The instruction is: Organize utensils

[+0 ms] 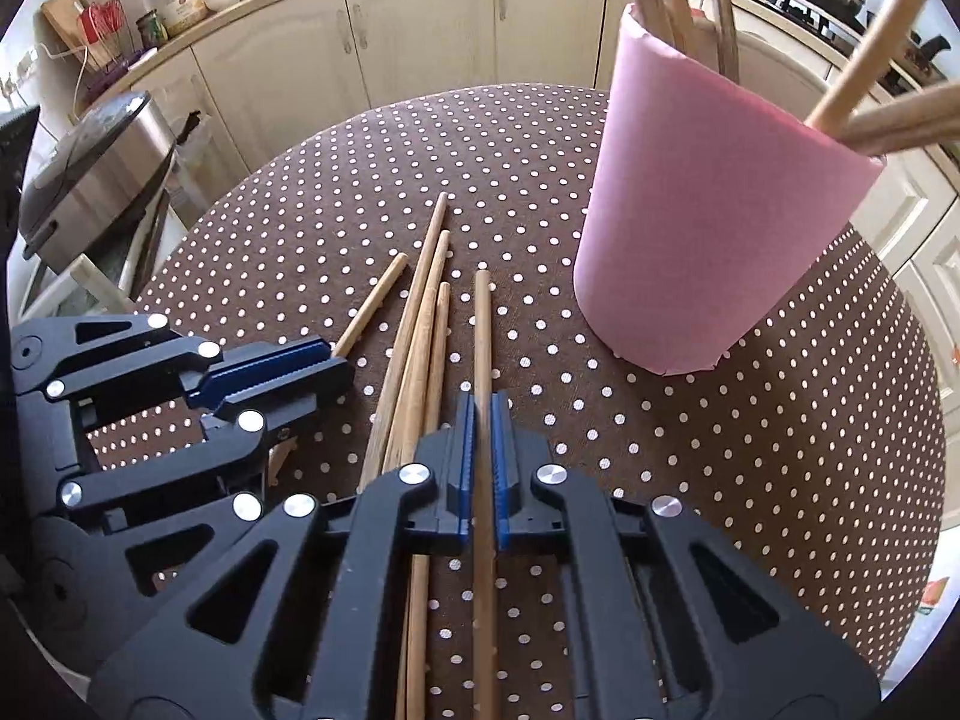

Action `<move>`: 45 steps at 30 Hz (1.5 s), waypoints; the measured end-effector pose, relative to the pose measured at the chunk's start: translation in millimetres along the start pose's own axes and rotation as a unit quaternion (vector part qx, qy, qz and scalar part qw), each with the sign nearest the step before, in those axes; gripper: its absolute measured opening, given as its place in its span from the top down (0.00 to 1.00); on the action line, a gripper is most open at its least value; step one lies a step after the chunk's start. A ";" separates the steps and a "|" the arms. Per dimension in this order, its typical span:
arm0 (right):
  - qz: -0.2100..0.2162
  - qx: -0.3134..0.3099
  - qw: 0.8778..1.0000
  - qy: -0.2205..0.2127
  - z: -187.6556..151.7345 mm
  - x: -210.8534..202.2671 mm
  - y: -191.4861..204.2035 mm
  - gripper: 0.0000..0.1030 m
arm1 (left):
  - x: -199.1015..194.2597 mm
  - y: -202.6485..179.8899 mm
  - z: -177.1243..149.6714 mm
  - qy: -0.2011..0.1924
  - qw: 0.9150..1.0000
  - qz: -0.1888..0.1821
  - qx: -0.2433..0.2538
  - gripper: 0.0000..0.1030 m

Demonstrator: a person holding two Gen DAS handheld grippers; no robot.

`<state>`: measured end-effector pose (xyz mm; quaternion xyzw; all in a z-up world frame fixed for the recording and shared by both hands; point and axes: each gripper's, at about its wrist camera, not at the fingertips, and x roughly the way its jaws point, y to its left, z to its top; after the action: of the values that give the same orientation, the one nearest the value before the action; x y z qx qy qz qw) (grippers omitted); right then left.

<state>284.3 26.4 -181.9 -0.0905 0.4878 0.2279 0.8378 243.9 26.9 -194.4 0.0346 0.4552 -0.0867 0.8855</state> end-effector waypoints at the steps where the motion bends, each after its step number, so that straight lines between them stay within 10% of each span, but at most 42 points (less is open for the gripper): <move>1: 0.005 0.004 1.000 -0.002 -1.6 -1.1 -0.7 0.94 | -1.5 0.1 0.0 -0.004 1.000 -0.001 -0.002 0.91; 13: 0.053 0.030 0.996 -0.067 -17.4 -50.3 -8.9 0.94 | -49.4 12.3 4.6 -0.053 0.998 -0.012 -0.012 0.98; 20: 0.049 0.029 0.996 -0.071 -31.2 -68.0 -18.6 0.95 | -35.1 15.1 8.9 -0.011 0.999 -0.012 -0.029 0.97; 23: 0.051 0.033 0.996 -0.065 -35.2 -64.7 -21.5 0.94 | -26.9 16.4 11.9 0.000 0.999 -0.011 -0.037 0.65; 32: 0.058 0.038 0.996 -0.059 -35.8 -48.5 -21.3 0.94 | -3.7 10.3 18.4 0.030 0.999 0.020 -0.026 0.64; 36: 0.060 0.041 0.996 -0.059 -31.4 -45.3 -27.6 0.95 | 6.8 10.4 19.1 0.029 0.999 0.025 -0.021 0.92; 45: 0.072 0.048 0.993 -0.085 -31.2 -65.1 -39.4 0.95 | -17.2 11.6 24.7 -0.009 0.999 -0.011 -0.036 0.94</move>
<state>251.3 -39.1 -144.6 0.0046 0.4306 0.2713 0.8608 256.1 36.9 -166.2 -0.0032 0.4500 -0.0807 0.8894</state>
